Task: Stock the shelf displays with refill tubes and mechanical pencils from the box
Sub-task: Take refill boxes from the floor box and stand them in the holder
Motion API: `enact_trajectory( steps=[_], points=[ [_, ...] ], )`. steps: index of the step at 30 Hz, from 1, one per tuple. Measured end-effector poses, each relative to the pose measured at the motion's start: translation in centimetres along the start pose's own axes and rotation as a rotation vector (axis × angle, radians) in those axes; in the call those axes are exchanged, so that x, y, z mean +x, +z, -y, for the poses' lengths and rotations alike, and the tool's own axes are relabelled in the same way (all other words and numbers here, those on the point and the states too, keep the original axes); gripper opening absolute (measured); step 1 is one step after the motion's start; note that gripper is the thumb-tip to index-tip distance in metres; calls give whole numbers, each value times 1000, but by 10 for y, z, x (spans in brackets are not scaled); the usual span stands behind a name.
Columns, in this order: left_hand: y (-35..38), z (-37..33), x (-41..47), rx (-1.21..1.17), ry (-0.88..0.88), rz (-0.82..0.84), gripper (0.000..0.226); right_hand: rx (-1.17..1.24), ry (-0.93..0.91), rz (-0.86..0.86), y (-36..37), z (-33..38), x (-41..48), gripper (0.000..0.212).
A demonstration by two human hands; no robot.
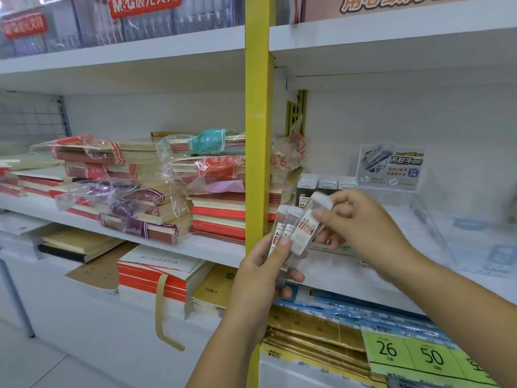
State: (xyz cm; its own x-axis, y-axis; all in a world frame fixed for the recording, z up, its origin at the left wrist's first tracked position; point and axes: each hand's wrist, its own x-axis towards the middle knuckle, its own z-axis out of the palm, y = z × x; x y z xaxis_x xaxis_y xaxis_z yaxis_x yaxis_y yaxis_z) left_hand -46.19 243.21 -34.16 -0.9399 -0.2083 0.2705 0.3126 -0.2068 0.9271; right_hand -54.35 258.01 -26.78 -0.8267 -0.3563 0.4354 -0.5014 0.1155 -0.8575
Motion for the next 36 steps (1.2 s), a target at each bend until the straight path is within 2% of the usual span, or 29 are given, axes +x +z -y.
enact_trajectory(
  steps=[3, 5, 8, 10, 13, 21, 25, 30, 36],
  points=[
    [-2, 1, 3, -4, -22, -38, 32, 40, -118, -236, -19, 6, 13, 13],
    [-4, 1, 5, 9, -28, -57, 29, -44, -272, -338, -29, 9, 22, 18],
    [-4, 2, 7, 43, -23, -63, 22, -383, -424, -302, -35, 9, 34, 21],
    [-3, 1, 7, 58, -21, -63, 20, -595, -431, -230, -35, 5, 42, 23],
    [-2, 2, 7, 74, -18, -63, 20, -741, -401, -147, -31, 0, 51, 24],
    [-5, 1, 7, 94, -14, -71, 18, -755, -347, -155, -32, -1, 70, 26],
    [-5, 2, 9, 95, -10, -76, 18, -795, -284, -94, -31, -10, 73, 25],
    [-3, 2, 8, 82, -6, -66, 22, -1071, -386, -239, -32, -27, 76, 30],
    [-1, 3, 8, 86, -5, -62, 25, -1126, -356, -297, -37, -28, 76, 33]
  ],
)
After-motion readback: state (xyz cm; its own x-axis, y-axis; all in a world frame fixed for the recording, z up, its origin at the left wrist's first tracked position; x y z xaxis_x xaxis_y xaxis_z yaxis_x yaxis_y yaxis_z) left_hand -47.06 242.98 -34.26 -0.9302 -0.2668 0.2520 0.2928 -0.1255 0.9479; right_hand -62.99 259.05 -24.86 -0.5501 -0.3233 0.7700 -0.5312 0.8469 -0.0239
